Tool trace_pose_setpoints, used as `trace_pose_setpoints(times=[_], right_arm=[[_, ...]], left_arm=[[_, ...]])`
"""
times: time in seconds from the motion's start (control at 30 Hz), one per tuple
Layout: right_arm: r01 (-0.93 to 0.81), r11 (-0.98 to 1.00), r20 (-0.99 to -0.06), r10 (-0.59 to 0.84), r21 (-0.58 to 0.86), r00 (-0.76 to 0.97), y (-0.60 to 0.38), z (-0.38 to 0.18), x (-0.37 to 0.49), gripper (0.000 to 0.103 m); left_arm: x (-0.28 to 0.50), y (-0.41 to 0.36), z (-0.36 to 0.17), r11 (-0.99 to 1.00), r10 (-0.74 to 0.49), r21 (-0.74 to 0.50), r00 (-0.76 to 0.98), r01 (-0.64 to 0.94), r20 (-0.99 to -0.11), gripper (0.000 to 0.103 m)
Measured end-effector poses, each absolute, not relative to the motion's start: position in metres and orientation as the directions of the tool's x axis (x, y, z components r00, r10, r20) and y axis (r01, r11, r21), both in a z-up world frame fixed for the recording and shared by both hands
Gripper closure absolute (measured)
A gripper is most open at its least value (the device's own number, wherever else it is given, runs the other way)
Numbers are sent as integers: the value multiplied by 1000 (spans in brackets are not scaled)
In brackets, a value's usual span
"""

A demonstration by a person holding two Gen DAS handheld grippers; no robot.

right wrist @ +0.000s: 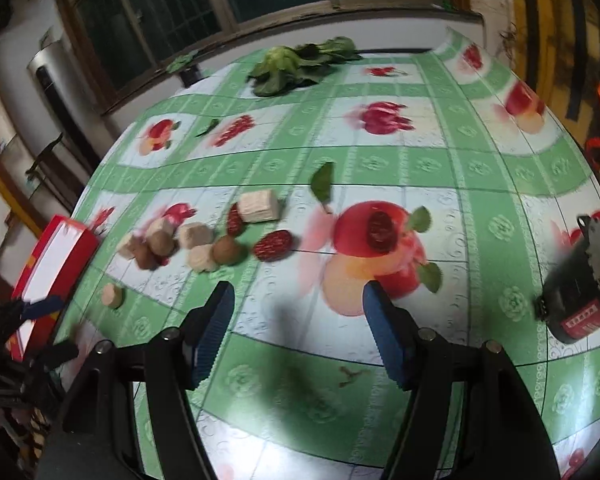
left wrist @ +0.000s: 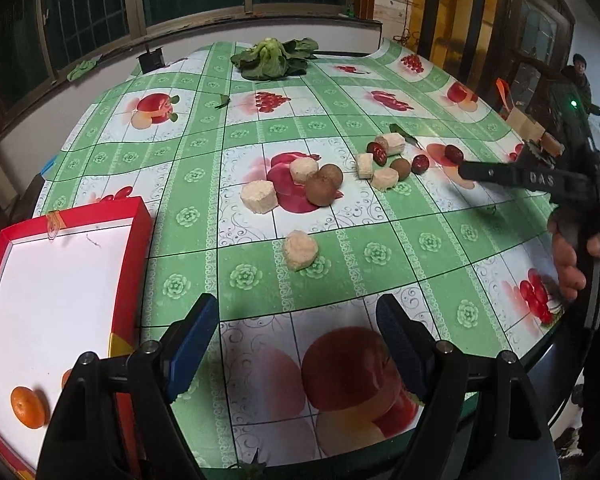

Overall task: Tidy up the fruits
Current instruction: 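Grasp a beige round cake with the left gripper while the right gripper grasps a red date, then carry the cake and date into the red tray and open both grippers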

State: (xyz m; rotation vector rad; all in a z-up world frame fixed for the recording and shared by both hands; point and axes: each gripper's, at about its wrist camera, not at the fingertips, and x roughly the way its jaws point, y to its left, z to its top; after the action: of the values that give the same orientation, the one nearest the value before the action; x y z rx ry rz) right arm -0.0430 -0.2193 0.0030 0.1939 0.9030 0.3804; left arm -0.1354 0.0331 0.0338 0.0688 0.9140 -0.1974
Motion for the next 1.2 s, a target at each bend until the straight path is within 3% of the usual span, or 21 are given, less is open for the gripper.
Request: trace_pose_setpoints(times=[0.37,0.53,0.6,0.63,0.67,0.83,0.97,1.03,1.07,1.2], right_arm=[[-130,941,-751,329,313,573,-230,0,-19,36],[-80,959,-788,270,273,554,-231,-4,8,56],[-72,976,-801,211,206,560,-225,-4,12,75],[-68,986,-805,165,155,570,-221,-5,12,79],[-67,990,-805,138,122,577,-220,-6,11,84],[-77,997,-793,70,30,605,-215,-6,2,84],[-79,994,-793,104,71,601,-221,-5,0,84],[-78,993,-792,122,94,598,-224,-5,1,84],[-77,992,-792,125,99,598,-223,-5,1,84],[-90,986,-789,167,142,592,-223,-4,-2,84]], left_arm=[[-123,35,29,983,-141,-47,572,176,-808,22],[-115,34,29,983,-151,-64,563,171,-813,23],[-110,34,27,985,-143,-65,553,159,-821,23],[-108,33,26,986,-142,-65,550,156,-823,25],[-105,32,24,986,-137,-63,545,152,-827,30],[-90,27,13,991,-98,-38,523,125,-847,46],[-82,26,9,993,-76,-17,549,113,-832,53],[-79,26,10,995,-79,-27,556,101,-827,66],[-79,25,10,993,-89,-32,557,110,-826,79],[-86,17,11,990,-90,-10,569,142,-817,80]])
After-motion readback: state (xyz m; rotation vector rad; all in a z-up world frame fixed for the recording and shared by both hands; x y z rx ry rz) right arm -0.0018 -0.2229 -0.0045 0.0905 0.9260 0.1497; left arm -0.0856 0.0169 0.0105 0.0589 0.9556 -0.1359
